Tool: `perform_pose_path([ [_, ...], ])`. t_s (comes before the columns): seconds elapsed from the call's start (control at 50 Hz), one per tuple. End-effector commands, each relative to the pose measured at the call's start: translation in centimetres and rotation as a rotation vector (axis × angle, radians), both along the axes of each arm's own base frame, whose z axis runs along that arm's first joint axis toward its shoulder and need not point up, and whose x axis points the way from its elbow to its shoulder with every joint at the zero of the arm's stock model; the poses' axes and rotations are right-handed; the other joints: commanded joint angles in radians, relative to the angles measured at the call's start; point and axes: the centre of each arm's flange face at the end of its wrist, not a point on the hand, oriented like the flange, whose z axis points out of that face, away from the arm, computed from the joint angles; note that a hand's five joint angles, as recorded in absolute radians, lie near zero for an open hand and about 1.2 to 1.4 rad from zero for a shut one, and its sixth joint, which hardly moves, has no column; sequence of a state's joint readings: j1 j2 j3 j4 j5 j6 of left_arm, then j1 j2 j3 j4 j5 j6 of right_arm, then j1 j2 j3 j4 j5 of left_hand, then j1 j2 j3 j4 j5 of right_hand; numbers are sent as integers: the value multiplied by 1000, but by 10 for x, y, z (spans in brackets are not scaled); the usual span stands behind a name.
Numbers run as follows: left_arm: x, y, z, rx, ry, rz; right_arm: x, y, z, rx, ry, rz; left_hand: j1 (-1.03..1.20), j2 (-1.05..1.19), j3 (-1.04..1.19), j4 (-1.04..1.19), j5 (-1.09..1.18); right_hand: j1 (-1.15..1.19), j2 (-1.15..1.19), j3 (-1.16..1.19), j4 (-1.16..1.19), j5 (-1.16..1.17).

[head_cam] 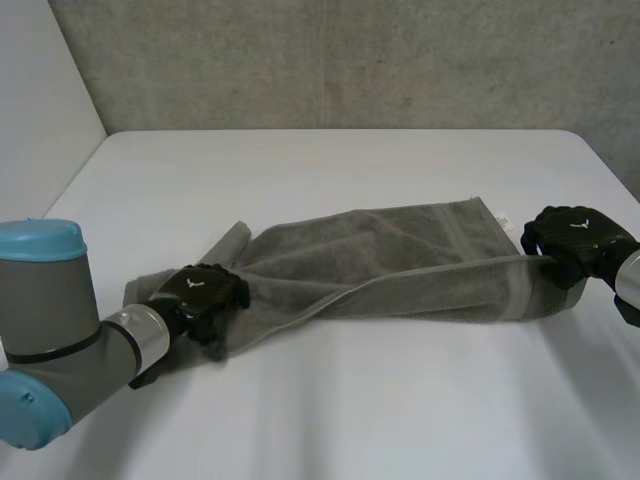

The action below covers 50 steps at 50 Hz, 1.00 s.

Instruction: Fold the towel.

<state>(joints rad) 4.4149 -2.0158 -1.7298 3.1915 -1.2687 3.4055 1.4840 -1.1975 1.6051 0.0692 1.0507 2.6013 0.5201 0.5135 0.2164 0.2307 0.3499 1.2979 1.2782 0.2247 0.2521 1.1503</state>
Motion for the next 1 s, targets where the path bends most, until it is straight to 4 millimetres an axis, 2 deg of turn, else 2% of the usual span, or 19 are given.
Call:
perform_pose_path([
  [0.02, -1, -8, -3, -2, 1, 3, -1, -3, -2, 5, -2, -5, 8, 14, -42, -56, 3, 98, 118, -50, -78, 71],
  [0.06, 0, -11, -4, 1, 1, 7, -1, -3, -4, 8, -3, -3, 19, 26, -42, -56, 15, 98, 118, -50, -78, 71],
  [0.22, -2, -22, -13, 10, -2, 7, 0, -4, -8, 23, -3, 0, 388, 395, -42, -56, 384, 98, 118, -50, -78, 71],
  [0.36, -5, -23, -13, 8, -1, 1, 0, -4, -8, 23, -3, 0, 633, 639, -42, -56, 629, 98, 118, -50, -78, 71],
  [0.4, -5, -22, -12, 9, 1, -1, 0, -3, -8, 24, -3, 0, 811, 818, -42, -56, 807, 98, 118, -50, -78, 71],
  [0.44, -4, -22, -11, 8, 2, 0, 0, -3, -8, 24, -3, 0, 870, 877, -42, -56, 866, 98, 118, -50, -78, 71],
  [0.58, -3, -20, -4, -7, 8, 1, 1, -3, -8, 29, -4, 3, 876, 883, -42, -56, 872, 98, 118, -50, -78, 71],
  [0.74, 4, -27, 23, -81, 30, 26, 6, 3, -5, 25, -6, 19, 876, 883, -42, -56, 872, 98, 118, -50, -78, 71],
  [0.76, 9, -32, 28, -98, 33, 44, 7, 4, -4, 23, -7, 25, 853, 860, -42, -56, 849, 98, 118, -50, -78, 71],
  [0.78, 16, -37, 32, -106, 33, 69, 8, 5, -3, 20, -8, 28, 684, 691, -42, -56, 680, 98, 118, -50, -78, 71],
  [0.8, 16, -37, 32, -106, 33, 70, 8, 5, -4, 23, -9, 30, 683, 689, -42, -56, 679, 98, 118, -50, -78, 71],
  [0.84, 28, -40, 35, -108, 30, 105, 8, 7, -5, 28, -9, 31, 370, 377, -42, -56, 366, 98, 118, -50, -78, 71],
  [0.86, 28, -40, 35, -108, 30, 106, 8, 7, -6, 30, -9, 31, 369, 375, -42, -56, 364, 98, 118, -50, -78, 71],
  [0.9, 34, -31, 36, -86, 27, 110, 8, 8, -7, 33, -7, 32, -20, -14, -42, -56, -24, 98, 118, -50, -78, 71],
  [1.0, 41, -15, 38, -48, 32, 98, 8, 8, -8, 34, -7, 34, -92, -85, -42, -56, -96, 98, 118, -50, -78, 71],
])
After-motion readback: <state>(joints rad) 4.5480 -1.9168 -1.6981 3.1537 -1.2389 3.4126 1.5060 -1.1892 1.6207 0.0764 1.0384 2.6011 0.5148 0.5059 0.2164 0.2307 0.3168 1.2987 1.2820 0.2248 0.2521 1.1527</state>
